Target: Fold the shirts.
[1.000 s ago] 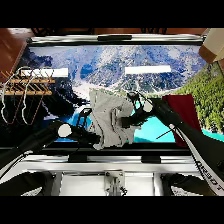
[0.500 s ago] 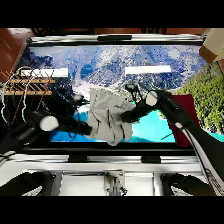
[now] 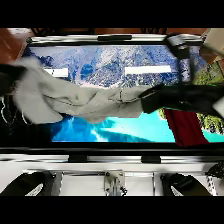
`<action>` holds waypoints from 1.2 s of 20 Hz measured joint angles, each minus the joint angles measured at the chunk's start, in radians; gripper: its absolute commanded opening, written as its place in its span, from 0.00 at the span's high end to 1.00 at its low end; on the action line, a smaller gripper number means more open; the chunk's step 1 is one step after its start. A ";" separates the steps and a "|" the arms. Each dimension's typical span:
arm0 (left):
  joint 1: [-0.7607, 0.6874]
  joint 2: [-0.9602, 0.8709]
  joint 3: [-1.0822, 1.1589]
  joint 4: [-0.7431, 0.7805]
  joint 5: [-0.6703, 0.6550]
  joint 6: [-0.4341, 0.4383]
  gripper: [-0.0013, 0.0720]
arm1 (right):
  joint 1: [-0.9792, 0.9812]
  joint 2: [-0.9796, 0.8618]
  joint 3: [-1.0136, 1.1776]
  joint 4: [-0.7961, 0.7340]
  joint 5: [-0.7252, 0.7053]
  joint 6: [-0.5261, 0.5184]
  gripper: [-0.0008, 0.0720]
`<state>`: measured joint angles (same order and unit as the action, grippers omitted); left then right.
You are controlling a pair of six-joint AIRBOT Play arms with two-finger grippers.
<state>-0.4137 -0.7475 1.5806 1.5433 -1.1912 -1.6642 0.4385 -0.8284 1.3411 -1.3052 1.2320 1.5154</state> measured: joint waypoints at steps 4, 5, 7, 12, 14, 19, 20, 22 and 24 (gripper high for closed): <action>0.006 0.046 0.113 0.071 -0.025 0.001 0.94 | 0.000 0.146 0.009 0.013 0.000 0.072 0.88; 0.007 0.050 0.122 0.093 -0.042 0.001 0.94 | 0.000 0.169 0.009 0.014 0.001 0.092 0.88; 0.008 0.054 0.114 0.121 -0.075 0.002 0.94 | 0.000 0.200 0.010 0.013 0.020 0.129 0.88; 0.008 0.029 -0.051 0.151 -0.108 0.002 0.94 | 0.000 0.213 -0.059 -0.069 0.095 0.206 0.88; 0.008 -0.004 -0.125 0.153 -0.089 0.002 0.94 | 0.000 0.201 -0.115 -0.118 0.102 0.249 0.88; 0.008 -0.139 -0.193 0.105 0.154 0.002 0.94 | -0.001 0.128 -0.228 -0.168 0.093 0.312 0.88; 0.008 -0.175 -0.197 0.082 0.220 0.002 0.94 | -0.001 0.107 -0.240 -0.171 0.083 0.321 0.88; 0.008 -0.262 -0.204 0.019 0.296 0.002 0.94 | -0.001 0.057 -0.255 -0.176 0.067 0.347 0.88; 0.008 -0.367 -0.207 -0.055 0.319 0.002 0.81 | -0.001 0.002 -0.263 -0.175 0.058 0.373 0.88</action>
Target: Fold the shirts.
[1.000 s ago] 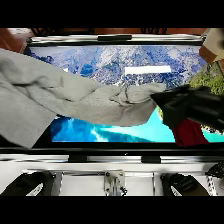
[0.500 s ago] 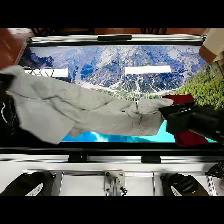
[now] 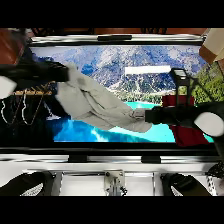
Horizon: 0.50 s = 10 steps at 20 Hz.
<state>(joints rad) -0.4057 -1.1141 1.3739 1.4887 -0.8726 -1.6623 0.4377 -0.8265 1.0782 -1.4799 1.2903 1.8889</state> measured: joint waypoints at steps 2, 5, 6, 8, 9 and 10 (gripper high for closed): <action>0.000 -0.105 -0.002 -0.064 0.009 0.000 0.29 | 0.000 -0.058 -0.004 0.002 -0.009 0.017 0.88; 0.007 -0.209 -0.002 -0.132 -0.033 -0.001 0.10 | 0.000 -0.122 -0.007 0.011 -0.009 0.029 0.88; 0.017 -0.225 -0.002 -0.141 -0.071 -0.001 0.10 | 0.000 -0.135 -0.007 0.015 -0.010 0.031 0.88; 0.048 -0.236 -0.003 -0.157 -0.185 0.016 0.13 | 0.000 -0.152 -0.008 0.020 -0.010 0.035 0.88; 0.066 -0.233 -0.011 -0.163 -0.251 0.027 0.25 | 0.000 -0.157 -0.008 0.022 -0.010 0.035 0.88; 0.082 -0.223 -0.029 -0.167 -0.301 0.036 0.30 | 0.000 -0.161 -0.008 0.023 -0.009 0.035 0.88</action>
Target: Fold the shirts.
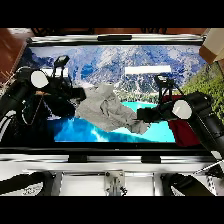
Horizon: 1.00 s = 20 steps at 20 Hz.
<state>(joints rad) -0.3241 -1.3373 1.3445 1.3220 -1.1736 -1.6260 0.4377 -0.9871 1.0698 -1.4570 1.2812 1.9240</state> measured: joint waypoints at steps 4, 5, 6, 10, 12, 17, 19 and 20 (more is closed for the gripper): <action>0.018 0.083 -0.227 -0.103 -0.047 0.018 0.27 | 0.000 -0.007 0.000 0.003 0.001 0.000 0.88; 0.018 0.098 -0.297 -0.145 -0.018 0.019 0.20 | 0.000 -0.008 0.000 0.003 0.001 0.000 0.88; 0.016 0.110 -0.363 -0.193 0.016 0.021 0.20 | 0.000 -0.008 0.000 0.003 0.001 0.000 0.88; -0.027 0.124 -0.550 -0.383 0.244 0.025 0.21 | 0.000 -0.009 0.000 0.004 0.001 0.000 0.88; -0.052 0.107 -0.587 -0.441 0.351 0.024 0.21 | 0.000 -0.009 0.000 0.004 0.001 -0.001 0.88; -0.077 0.024 -0.617 -0.541 0.484 0.025 0.28 | 0.000 -0.009 0.000 0.007 0.001 -0.002 0.88; -0.081 -0.002 -0.619 -0.557 0.510 0.034 0.40 | 0.000 -0.009 0.000 0.009 0.001 -0.003 0.88; -0.082 -0.011 -0.619 -0.565 0.524 0.037 0.40 | 0.000 -0.009 0.000 0.010 0.000 -0.003 0.88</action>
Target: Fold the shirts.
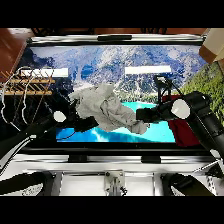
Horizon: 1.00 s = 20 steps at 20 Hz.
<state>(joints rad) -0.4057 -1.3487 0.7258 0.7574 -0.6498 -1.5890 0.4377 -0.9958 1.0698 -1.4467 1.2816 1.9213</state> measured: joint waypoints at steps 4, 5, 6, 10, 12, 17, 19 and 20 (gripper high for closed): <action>-0.002 -0.030 0.013 -0.008 0.059 0.007 0.69 | 0.000 0.000 0.000 0.004 -0.003 0.000 0.88; -0.002 -0.037 0.020 -0.001 0.069 0.008 0.85 | 0.000 0.000 0.000 0.005 -0.005 0.000 0.88; -0.002 -0.042 0.029 0.000 0.077 0.008 0.93 | 0.000 0.000 0.000 0.005 -0.006 0.000 0.88; 0.008 -0.048 0.082 -0.007 0.087 0.069 0.94 | 0.000 0.000 0.000 0.006 -0.016 -0.005 0.88; 0.025 -0.027 0.130 0.001 0.047 0.151 0.94 | 0.000 0.000 0.011 0.000 -0.037 -0.023 0.88; 0.090 0.179 0.370 0.140 -0.105 0.304 0.94 | 0.000 0.002 0.195 -0.074 -0.076 -0.061 0.88; 0.133 0.302 0.525 0.179 -0.148 0.345 0.94 | 0.000 0.015 0.321 -0.126 -0.105 -0.069 0.88; 0.156 0.358 0.602 0.186 -0.161 0.352 0.94 | 0.000 0.027 0.384 -0.143 -0.129 -0.071 0.88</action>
<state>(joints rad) -0.2501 -0.9909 1.3273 0.9436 -0.8108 -1.2366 0.4377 -0.9688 1.4540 -1.5898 1.1522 1.8500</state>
